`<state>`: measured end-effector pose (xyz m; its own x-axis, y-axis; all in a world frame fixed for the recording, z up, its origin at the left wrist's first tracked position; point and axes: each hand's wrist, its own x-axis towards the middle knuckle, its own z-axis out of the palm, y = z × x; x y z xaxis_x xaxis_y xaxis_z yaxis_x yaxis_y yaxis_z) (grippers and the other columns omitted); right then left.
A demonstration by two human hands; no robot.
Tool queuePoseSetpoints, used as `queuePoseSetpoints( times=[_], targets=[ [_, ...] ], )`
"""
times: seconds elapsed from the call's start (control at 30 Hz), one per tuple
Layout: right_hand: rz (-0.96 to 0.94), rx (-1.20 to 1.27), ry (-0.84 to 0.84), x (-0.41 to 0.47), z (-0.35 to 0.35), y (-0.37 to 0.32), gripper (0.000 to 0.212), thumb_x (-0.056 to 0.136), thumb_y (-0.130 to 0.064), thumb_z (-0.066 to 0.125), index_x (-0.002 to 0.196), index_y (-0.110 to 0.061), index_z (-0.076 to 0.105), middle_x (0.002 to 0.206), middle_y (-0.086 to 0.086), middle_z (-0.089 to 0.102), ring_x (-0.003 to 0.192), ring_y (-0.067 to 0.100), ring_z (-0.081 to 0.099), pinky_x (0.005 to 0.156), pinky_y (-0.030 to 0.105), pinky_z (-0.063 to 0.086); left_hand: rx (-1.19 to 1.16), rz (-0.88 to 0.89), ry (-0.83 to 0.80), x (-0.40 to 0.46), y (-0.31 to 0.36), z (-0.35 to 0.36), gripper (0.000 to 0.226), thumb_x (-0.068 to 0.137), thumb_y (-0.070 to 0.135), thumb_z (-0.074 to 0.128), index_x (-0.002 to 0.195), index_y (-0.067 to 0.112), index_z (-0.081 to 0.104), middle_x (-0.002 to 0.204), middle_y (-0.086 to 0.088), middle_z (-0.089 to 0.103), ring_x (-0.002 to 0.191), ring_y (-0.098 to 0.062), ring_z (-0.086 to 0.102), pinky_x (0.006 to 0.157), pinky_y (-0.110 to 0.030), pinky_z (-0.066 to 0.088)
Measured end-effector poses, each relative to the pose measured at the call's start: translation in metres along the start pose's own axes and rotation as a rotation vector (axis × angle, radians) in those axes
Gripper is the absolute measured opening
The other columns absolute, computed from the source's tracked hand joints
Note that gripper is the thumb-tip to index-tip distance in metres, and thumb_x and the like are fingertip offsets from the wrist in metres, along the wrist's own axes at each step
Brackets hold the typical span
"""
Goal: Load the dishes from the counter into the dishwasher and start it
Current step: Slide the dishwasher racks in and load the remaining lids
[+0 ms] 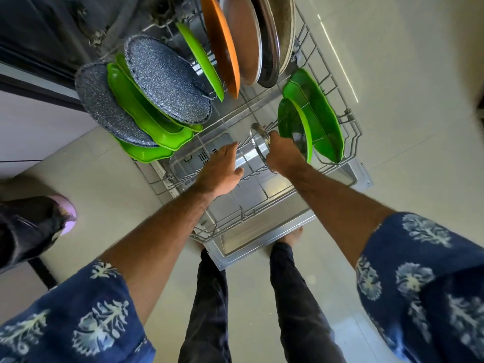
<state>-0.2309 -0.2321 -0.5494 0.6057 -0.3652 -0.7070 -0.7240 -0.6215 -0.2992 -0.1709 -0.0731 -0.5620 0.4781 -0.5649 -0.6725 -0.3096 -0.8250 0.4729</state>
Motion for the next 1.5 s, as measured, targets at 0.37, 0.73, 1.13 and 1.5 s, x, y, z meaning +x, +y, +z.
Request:
queuePoseSetpoints(
  times=[0.37, 0.73, 1.13, 1.5],
  targets=[
    [0.003, 0.047, -0.038, -0.023, -0.016, 0.003, 0.064, 0.091, -0.013, 0.065, 0.141, 0.001, 0.028, 0.130, 0.027, 0.054, 0.119, 0.041, 0.056, 0.092, 0.041, 0.049, 0.305, 0.064, -0.008, -0.027, -0.001, -0.001, 0.073, 0.099, 0.031, 0.055, 0.156, 0.009, 0.016, 0.161, -0.015, 0.027, 0.149, -0.029, 0.026, 0.119, -0.049, 0.028],
    [-0.635, -0.562, 0.054, -0.191, -0.084, -0.049, 0.088, 0.096, -0.054, 0.047, 0.159, -0.013, 0.000, 0.165, 0.017, -0.002, 0.152, 0.036, 0.000, 0.122, 0.053, 0.011, 0.537, -0.147, 0.358, -0.224, 0.066, -0.060, 0.079, 0.098, 0.057, 0.030, 0.159, 0.009, 0.013, 0.167, -0.019, 0.005, 0.154, -0.035, 0.003, 0.123, -0.058, 0.005],
    [-1.076, -0.721, 0.127, -0.399, -0.093, -0.189, 0.089, 0.095, -0.058, 0.046, 0.159, -0.018, 0.000, 0.167, 0.011, -0.005, 0.153, 0.030, -0.001, 0.122, 0.054, 0.007, 0.312, -0.499, 0.663, -0.509, 0.070, -0.082, 0.078, 0.101, 0.056, 0.030, 0.160, 0.009, 0.008, 0.166, -0.018, -0.004, 0.154, -0.034, -0.003, 0.123, -0.055, 0.006],
    [-1.591, -0.846, 0.286, -0.659, 0.038, -0.347, 0.086, 0.094, -0.058, 0.047, 0.159, -0.015, 0.009, 0.165, 0.014, 0.010, 0.151, 0.033, 0.014, 0.119, 0.053, 0.019, 0.245, -0.945, 0.979, -0.819, -0.031, -0.011, 0.078, 0.102, 0.054, 0.027, 0.160, 0.012, -0.002, 0.166, -0.015, -0.015, 0.154, -0.032, -0.012, 0.124, -0.055, 0.003]
  ],
)
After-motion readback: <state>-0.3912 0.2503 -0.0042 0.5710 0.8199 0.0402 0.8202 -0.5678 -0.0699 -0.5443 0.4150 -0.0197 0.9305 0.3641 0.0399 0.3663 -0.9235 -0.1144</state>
